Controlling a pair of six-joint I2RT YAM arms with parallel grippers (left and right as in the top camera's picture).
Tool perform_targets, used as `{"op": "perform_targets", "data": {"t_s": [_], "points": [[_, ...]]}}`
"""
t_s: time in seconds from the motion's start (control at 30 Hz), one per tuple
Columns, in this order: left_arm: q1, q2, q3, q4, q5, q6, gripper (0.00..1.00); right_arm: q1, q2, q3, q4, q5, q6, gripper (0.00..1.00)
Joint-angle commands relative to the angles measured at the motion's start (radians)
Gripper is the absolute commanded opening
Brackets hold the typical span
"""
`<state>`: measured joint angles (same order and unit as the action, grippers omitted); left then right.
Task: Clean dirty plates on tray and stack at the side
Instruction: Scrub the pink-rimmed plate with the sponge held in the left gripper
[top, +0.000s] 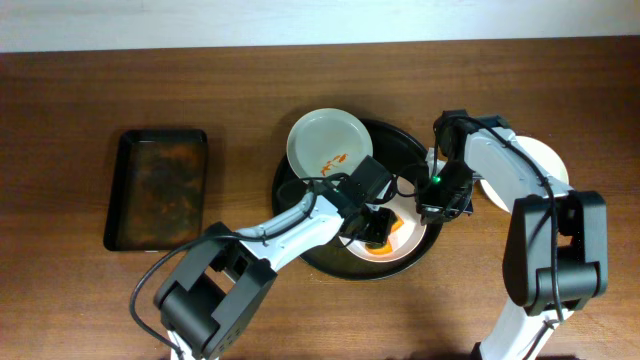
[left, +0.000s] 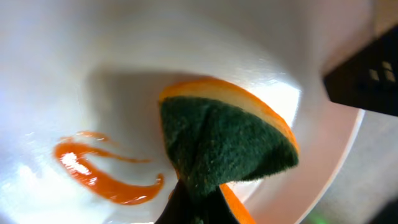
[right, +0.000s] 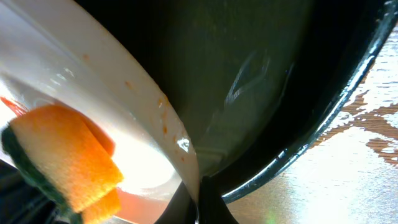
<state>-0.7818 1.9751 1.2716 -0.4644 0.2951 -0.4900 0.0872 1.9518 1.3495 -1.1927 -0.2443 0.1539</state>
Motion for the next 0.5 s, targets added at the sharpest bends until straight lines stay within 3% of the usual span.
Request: {"op": "perform_targets", "data": {"t_s": [0.0,0.27,0.4,0.47], "points": [[-0.001,0.029,0.006,-0.034,-0.233,0.039,0.01,0.007,0.002,-0.003,-0.005,-0.006,-0.003,0.04],[-0.001,0.03,0.006,-0.016,-0.417,0.039,0.01,0.007,0.002,-0.003,-0.022,-0.005,-0.003,0.04],[-0.001,0.03,0.006,-0.003,-0.423,0.039,0.01,0.007,0.002,-0.003,-0.018,-0.006,-0.003,0.04],[-0.001,0.03,0.006,-0.008,-0.423,0.039,0.01,0.015,0.002,-0.003,0.058,-0.008,-0.004,0.1]]}}
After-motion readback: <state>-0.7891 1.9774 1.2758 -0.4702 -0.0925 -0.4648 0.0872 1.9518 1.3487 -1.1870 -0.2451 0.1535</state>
